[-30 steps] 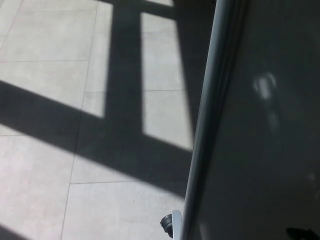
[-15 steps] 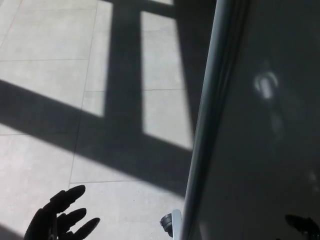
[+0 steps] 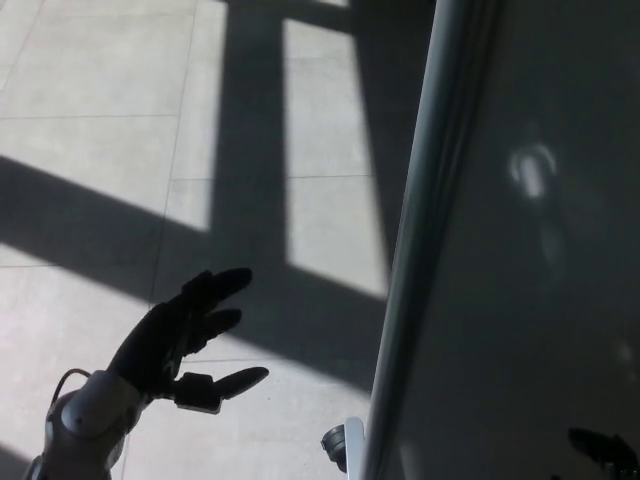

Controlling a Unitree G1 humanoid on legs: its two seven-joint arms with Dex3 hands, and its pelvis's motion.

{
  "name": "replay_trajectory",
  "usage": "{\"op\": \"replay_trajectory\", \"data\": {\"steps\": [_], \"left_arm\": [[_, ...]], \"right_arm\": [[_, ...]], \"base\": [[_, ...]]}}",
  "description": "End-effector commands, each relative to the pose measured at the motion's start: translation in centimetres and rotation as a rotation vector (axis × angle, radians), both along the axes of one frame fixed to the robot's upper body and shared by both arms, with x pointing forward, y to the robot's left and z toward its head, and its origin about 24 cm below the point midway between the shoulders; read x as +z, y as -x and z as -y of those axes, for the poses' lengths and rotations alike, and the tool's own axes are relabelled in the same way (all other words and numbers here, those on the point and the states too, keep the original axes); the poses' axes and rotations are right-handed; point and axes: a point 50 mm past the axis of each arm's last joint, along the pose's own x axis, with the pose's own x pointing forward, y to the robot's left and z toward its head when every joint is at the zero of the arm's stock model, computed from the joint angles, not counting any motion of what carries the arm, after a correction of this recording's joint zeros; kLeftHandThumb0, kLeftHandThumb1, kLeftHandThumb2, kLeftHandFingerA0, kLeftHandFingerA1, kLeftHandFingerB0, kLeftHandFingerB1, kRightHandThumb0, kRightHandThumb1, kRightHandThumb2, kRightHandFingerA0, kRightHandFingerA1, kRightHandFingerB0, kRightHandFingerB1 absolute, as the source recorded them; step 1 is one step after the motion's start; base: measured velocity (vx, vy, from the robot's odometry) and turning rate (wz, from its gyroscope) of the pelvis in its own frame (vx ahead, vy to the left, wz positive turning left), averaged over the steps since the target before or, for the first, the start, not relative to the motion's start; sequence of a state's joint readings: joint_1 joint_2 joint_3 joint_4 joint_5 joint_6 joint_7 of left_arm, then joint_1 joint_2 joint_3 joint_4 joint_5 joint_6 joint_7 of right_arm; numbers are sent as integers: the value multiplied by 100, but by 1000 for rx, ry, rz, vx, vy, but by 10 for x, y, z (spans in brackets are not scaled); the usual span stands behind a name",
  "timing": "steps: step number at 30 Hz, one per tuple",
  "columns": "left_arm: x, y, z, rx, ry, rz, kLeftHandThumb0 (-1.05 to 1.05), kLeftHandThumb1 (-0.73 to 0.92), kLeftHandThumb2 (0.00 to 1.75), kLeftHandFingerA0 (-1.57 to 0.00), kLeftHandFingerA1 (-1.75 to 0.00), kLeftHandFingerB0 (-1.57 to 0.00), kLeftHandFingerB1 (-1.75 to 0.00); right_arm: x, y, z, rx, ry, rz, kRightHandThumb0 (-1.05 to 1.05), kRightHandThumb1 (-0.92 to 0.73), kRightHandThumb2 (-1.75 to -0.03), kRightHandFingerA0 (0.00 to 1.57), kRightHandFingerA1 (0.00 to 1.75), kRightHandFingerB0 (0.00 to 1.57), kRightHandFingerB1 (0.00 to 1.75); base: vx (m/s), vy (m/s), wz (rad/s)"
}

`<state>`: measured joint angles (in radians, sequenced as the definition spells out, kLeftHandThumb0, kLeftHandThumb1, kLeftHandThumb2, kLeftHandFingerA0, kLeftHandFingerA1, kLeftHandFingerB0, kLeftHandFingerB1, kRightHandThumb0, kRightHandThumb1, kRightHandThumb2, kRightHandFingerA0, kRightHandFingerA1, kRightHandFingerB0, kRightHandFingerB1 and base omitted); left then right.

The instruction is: A white board is being place on the right hand side and parallel to the robot and the robot uses its left hand to grab on the leftside of the whiteboard and drag the whiteboard from the right hand side to the left hand side

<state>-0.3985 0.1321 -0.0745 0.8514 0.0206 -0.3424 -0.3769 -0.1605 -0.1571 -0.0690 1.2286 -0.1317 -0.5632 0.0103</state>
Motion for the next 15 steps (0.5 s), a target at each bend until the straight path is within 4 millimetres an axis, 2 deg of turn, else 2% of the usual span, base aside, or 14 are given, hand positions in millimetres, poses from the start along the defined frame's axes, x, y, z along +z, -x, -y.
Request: {"op": "replay_trajectory", "data": {"steps": [1, 2, 4, 5, 6, 7, 8, 10, 11, 12, 13, 15], "left_arm": [[10, -12, 3, -88, -69, -33, -73, 47, 59, -11, -31, -10, -22], [12, -15, 5, -94, -74, -35, -66, 42, 80, -5, -40, -4, -25], [19, -23, 12, -120, -54, -46, -68, 40, 74, -7, -36, -6, -19], [21, -25, 14, -126, -53, -45, -67, 47, 55, -10, -28, -5, -23], [23, -27, 17, -135, -55, -42, -67, 47, 55, -9, -28, -4, -24], [25, -29, 18, -144, -58, -38, -67, 47, 55, -9, -28, -4, -24], [27, -31, 21, -151, -65, -33, -69, 40, 73, -8, -34, -5, -18], [36, -38, 31, -186, -76, -15, -67, 39, 72, -9, -32, -5, -17], [39, -40, 34, -195, -76, -11, -65, 47, 56, -8, -28, -3, -23], [40, -41, 35, -198, -75, -10, -65, 47, 56, -8, -28, -3, -23], [46, -44, 44, -221, -70, 1, -63, 41, 76, -7, -30, -7, -17], [51, -46, 50, -244, -77, 17, -63, 40, 78, -6, -30, -5, -18]], "right_arm": [[2, 0, 2, -14, -3, 20, -105, -67, -69, 37, 127, 0, 64], [2, 0, 2, -13, -6, 22, -105, -67, -70, 35, 130, 0, 64], [3, -1, 2, -6, 7, 28, -105, -68, -69, 38, 128, 0, 64], [3, -1, 2, -4, 7, 28, -105, -68, -69, 35, 127, 0, 60], [3, -1, 2, -3, 7, 29, -105, -67, -70, 34, 129, 0, 63], [3, -1, 2, -3, 7, 31, -105, -67, -70, 34, 129, 0, 63], [3, -1, 2, -3, 4, 32, -105, -67, -68, 30, 132, 0, 63], [4, -2, 2, 4, 14, 37, -105, -68, -71, 31, 130, 0, 61], [4, -2, 2, 3, 11, 37, -105, -68, -71, 30, 131, 0, 62], [4, -3, 2, 3, 10, 36, -105, -68, -71, 30, 131, 0, 62], [4, -3, 1, 3, 8, 34, -105, -66, -70, 28, 134, 0, 65], [4, -3, 1, 3, -2, 38, -105, -67, -71, 32, 131, 0, 64]], "base": [[0, 0, 0], [0, 0, 0], [0, 0, 0], [0, 0, 0], [0, 0, 0], [0, 0, 0], [0, 0, 0], [0, 0, 0], [0, 0, 0], [0, 0, 0], [0, 0, 0], [0, 0, 0]]}}
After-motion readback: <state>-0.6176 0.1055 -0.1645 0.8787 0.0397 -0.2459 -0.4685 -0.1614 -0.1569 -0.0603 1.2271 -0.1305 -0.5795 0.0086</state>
